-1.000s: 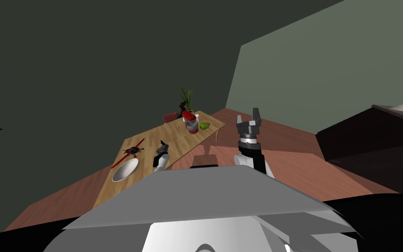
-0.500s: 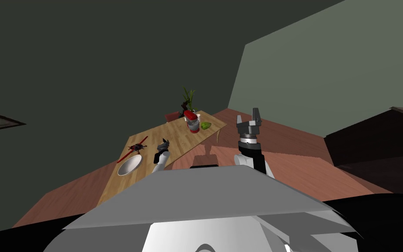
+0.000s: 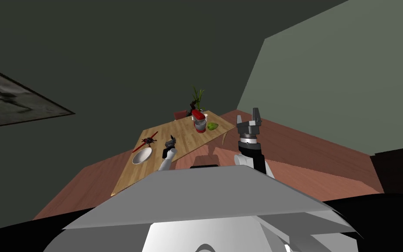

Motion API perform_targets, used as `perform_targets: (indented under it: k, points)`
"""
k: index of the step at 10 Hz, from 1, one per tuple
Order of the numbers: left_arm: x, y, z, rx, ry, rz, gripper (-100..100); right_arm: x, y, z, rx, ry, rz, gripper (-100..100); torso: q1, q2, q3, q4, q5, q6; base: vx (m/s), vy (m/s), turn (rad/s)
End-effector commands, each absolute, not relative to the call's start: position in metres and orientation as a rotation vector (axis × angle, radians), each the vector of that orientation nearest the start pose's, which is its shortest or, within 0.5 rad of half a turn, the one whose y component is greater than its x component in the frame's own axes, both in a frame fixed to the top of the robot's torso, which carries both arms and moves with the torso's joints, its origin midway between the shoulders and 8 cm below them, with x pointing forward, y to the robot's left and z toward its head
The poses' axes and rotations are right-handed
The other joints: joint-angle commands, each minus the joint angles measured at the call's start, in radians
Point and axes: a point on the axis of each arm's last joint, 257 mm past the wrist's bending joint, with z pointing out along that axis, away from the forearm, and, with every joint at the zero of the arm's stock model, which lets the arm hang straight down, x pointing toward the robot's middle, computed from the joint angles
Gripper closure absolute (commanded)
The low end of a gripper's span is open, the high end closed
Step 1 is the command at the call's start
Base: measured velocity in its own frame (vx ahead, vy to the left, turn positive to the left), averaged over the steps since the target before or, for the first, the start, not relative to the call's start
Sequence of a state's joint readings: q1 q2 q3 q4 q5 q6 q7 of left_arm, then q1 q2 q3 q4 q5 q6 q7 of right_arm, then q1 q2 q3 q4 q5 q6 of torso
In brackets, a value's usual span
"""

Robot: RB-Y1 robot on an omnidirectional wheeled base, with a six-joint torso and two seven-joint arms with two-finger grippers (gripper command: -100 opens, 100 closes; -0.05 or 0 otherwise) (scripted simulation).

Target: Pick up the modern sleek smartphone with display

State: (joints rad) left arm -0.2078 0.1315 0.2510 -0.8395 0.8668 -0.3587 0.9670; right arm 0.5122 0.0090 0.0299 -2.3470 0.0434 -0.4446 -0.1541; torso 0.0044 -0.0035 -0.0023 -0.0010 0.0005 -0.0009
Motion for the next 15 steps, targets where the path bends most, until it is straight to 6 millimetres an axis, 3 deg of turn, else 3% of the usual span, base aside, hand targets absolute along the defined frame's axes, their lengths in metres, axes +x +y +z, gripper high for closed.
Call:
perform_targets:
  k: [1,2,3,4,5,6,7,8,9,11,12,13,14,15]
  points:
    - [0.518,0.422,-0.392,-2.201,-0.616,-1.764,-100,0.341,-0.266,0.040,0.700,0.588,1.442,0,0.000,0.000,0.000,0.000,0.000,0.000,0.022,0.022,0.142]
    - [0.534,0.398,-0.385,-2.215,-0.596,-1.806,-100,0.341,-0.266,0.040,0.700,0.588,1.443,0,0.000,0.000,0.000,0.000,0.000,0.001,0.031,0.034,0.310]
    - [0.532,0.395,-0.392,-2.230,-0.575,-1.784,-100,0.341,-0.266,0.040,0.700,0.588,1.442,0,0.000,-0.001,0.000,0.000,0.000,0.000,0.027,0.021,0.142]
    - [0.546,0.368,-0.392,-2.260,-0.544,-1.807,-100,0.341,-0.266,0.040,0.700,0.588,1.443,0,0.000,0.000,0.000,0.000,0.000,0.001,0.027,0.033,0.302]
    - [0.551,0.367,-0.382,-2.242,-0.529,-1.832,-100,0.341,-0.266,0.040,0.700,0.588,1.442,0,0.000,0.000,0.000,0.000,0.000,0.000,0.022,0.019,0.127]
    - [0.547,0.367,-0.391,-2.259,-0.529,-1.807,-100,0.341,-0.266,0.040,0.700,0.588,1.443,0,0.000,0.000,0.000,0.000,0.000,0.001,0.011,0.009,-0.057]
    - [0.559,0.339,-0.390,-2.288,-0.483,-1.831,-100,0.341,-0.266,0.040,0.700,0.588,1.443,0,-0.001,0.001,0.001,0.000,0.000,0.001,0.021,0.029,0.284]
    - [0.560,0.338,-0.389,-2.287,-0.478,-1.831,-100,0.341,-0.266,0.040,0.700,0.588,1.442,0,0.000,0.001,0.000,0.000,0.000,0.000,0.024,0.019,0.146]
    - [0.573,0.311,-0.382,-2.303,-0.439,-1.872,-100,0.341,-0.266,0.040,0.700,0.588,1.443,0,0.000,0.001,0.000,0.000,0.000,0.001,0.029,0.030,0.284]
    - [0.572,0.309,-0.386,-2.314,-0.422,-1.857,-100,0.341,-0.266,0.040,0.700,0.588,1.443,0,0.000,0.000,0.000,0.000,0.000,0.001,0.021,0.013,0.075]
    - [0.583,0.279,-0.382,-2.341,-0.365,-1.885,-100,0.341,-0.266,0.040,0.700,0.588,1.443,0,-0.001,0.001,0.001,0.000,0.000,0.001,0.021,0.020,0.295]
    - [0.583,0.278,-0.382,-2.340,-0.361,-1.885,-100,0.341,-0.266,0.040,0.700,0.588,1.442,0,-0.001,0.000,0.000,0.000,0.000,0.000,0.030,0.013,0.153]
    - [0.592,0.248,-0.378,-2.367,-0.309,-1.913,-100,0.341,-0.266,0.040,0.700,0.588,1.443,0,-0.001,0.001,0.000,0.000,0.000,0.001,0.035,0.026,0.265]
    - [0.592,0.247,-0.377,-2.365,-0.295,-1.914,-100,0.341,-0.266,0.040,0.700,0.588,1.443,0,0.000,0.000,0.000,0.000,0.000,0.000,0.028,0.021,0.151]
